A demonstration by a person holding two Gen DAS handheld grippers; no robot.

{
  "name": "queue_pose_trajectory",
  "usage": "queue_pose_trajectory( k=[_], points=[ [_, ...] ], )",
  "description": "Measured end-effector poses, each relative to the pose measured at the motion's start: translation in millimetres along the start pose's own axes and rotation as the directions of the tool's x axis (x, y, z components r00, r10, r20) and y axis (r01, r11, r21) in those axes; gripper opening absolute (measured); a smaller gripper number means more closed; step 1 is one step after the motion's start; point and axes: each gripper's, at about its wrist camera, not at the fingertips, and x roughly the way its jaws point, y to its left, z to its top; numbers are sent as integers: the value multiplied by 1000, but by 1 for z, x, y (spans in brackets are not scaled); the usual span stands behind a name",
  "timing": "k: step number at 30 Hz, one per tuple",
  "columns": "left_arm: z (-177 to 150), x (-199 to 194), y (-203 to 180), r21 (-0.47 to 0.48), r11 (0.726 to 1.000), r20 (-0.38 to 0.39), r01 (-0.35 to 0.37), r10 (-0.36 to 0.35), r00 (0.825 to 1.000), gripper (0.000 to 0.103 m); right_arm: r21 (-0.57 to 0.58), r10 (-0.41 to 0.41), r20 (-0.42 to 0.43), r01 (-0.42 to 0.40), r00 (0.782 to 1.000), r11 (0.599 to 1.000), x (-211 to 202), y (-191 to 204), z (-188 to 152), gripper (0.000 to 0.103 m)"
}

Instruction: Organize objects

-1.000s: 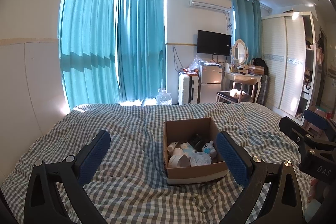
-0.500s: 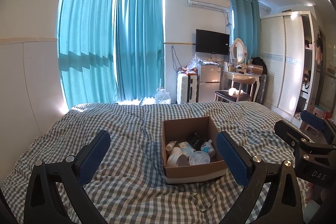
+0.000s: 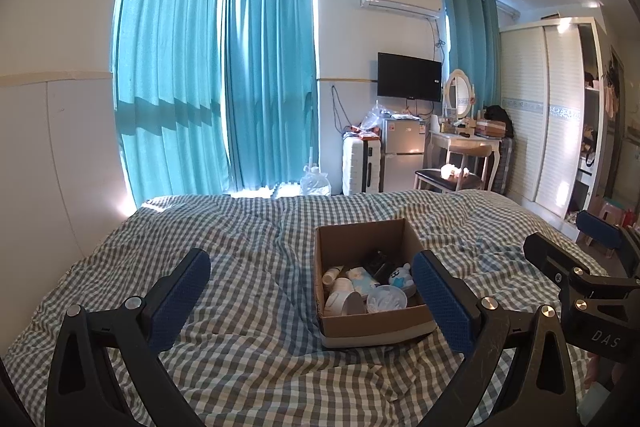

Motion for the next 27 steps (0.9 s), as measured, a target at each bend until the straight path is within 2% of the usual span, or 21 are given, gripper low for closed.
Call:
queue_pose_trajectory(
  k=[27],
  points=[
    [-2,0,0,-1,1000,-9,-5,5,1000,103,4,3,-29,-3,1000,1000,3,1,-4,100]
  ],
)
